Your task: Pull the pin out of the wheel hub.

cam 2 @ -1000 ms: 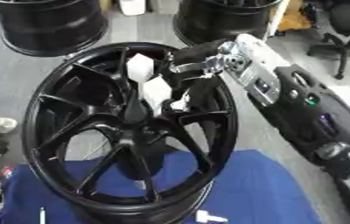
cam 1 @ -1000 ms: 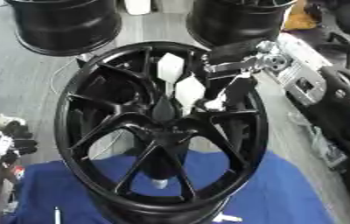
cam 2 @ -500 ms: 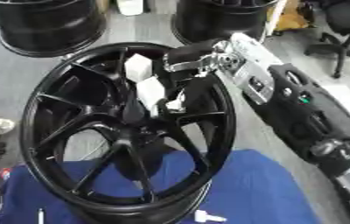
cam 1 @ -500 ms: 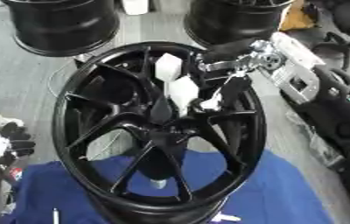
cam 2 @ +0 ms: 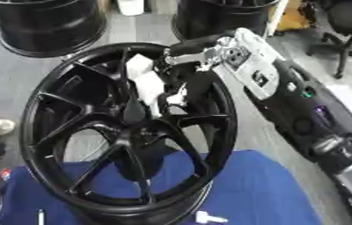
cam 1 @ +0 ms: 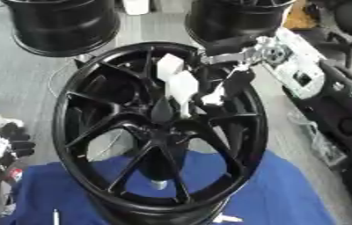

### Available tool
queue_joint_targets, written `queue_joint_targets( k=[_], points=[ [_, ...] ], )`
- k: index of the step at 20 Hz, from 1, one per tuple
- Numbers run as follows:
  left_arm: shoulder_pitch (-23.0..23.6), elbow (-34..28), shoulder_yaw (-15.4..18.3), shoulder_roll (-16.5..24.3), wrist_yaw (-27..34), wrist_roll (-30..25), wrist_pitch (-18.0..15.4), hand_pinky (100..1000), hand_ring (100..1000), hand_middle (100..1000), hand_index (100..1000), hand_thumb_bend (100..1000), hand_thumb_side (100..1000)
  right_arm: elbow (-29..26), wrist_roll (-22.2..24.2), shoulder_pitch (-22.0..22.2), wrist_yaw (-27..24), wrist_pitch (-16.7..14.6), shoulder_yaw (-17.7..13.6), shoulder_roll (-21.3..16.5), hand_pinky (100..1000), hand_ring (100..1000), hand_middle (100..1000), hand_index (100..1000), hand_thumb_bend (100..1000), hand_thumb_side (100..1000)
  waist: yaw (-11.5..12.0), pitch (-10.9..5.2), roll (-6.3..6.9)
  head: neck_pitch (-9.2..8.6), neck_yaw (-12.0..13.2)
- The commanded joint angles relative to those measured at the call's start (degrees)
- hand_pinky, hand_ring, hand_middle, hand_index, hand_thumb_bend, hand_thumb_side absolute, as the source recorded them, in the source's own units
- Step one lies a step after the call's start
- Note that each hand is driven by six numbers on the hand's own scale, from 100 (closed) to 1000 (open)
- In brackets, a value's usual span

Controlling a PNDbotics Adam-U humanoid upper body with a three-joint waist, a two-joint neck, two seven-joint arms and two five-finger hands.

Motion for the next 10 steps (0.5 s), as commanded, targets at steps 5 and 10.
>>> queue_joint_targets(
  k=[5, 10],
  points=[
    [-0.6, -1.1, 0.1, 0.6, -0.2, -0.1, 0.0, 694, 625, 590, 694, 488, 606, -1.1, 5.5, -1.9, -5.8, -2.7, -2.8, -3.5, 688, 551, 367, 485, 100, 474, -0.2, -0.79, 0.11, -0.76, -0.1],
    [-0.5, -1.1, 0.3, 0.8, -0.2, 0.0, 0.0, 694, 625, 590, 695, 487, 606, -2.8, 5.0, -2.6, -11.2, 0.0, -5.9, -7.5, 681, 534, 356, 476, 100, 427, -0.5, -0.97, -0.01, -0.71, 0.0]
  ],
)
